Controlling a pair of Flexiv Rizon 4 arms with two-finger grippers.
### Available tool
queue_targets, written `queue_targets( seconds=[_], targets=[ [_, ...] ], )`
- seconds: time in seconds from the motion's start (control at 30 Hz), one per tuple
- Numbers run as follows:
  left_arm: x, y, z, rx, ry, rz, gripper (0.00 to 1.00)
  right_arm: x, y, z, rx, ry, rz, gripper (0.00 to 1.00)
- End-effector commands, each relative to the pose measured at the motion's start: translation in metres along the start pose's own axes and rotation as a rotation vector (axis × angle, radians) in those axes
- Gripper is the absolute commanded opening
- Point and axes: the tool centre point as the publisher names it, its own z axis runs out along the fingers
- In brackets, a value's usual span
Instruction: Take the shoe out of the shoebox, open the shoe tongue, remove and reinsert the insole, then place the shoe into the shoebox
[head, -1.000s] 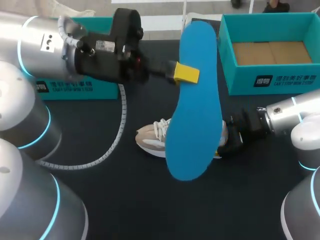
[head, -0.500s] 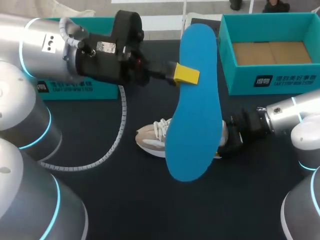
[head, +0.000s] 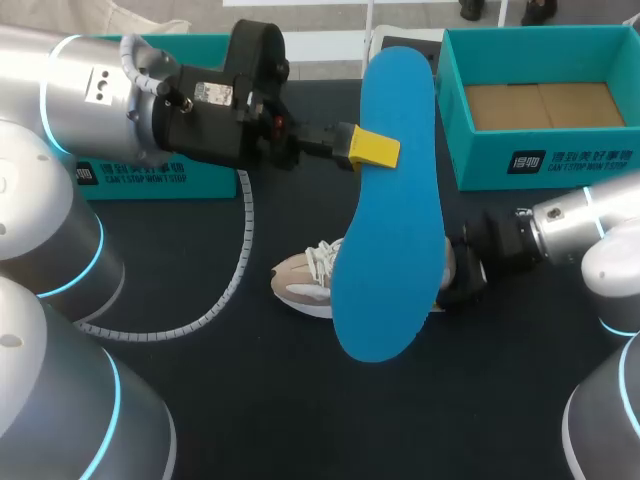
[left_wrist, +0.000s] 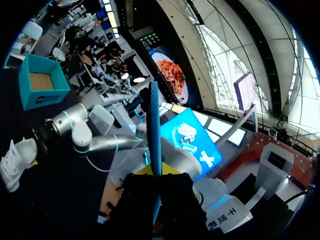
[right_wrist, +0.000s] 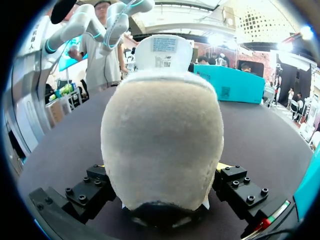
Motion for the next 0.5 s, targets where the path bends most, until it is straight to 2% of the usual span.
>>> queue_targets(
  seconds=[0.03, 0.3, 0.5],
  targets=[
    [-0.001, -0.001, 0.001, -0.001, 0.002, 0.000, 0.00, 0.004, 0.013, -0.010, 0.048, -0.001, 0.005, 1.00],
    [-0.001, -0.001, 0.001, -0.001, 0.002, 0.000, 0.00, 0.011, 0.032, -0.027, 0.155, 0.010, 0.031, 1.00],
    [-0.001, -0.001, 0.001, -0.001, 0.002, 0.000, 0.00, 0.014, 0.048, -0.042, 0.282, 0.040, 0.064, 1.00]
  ],
)
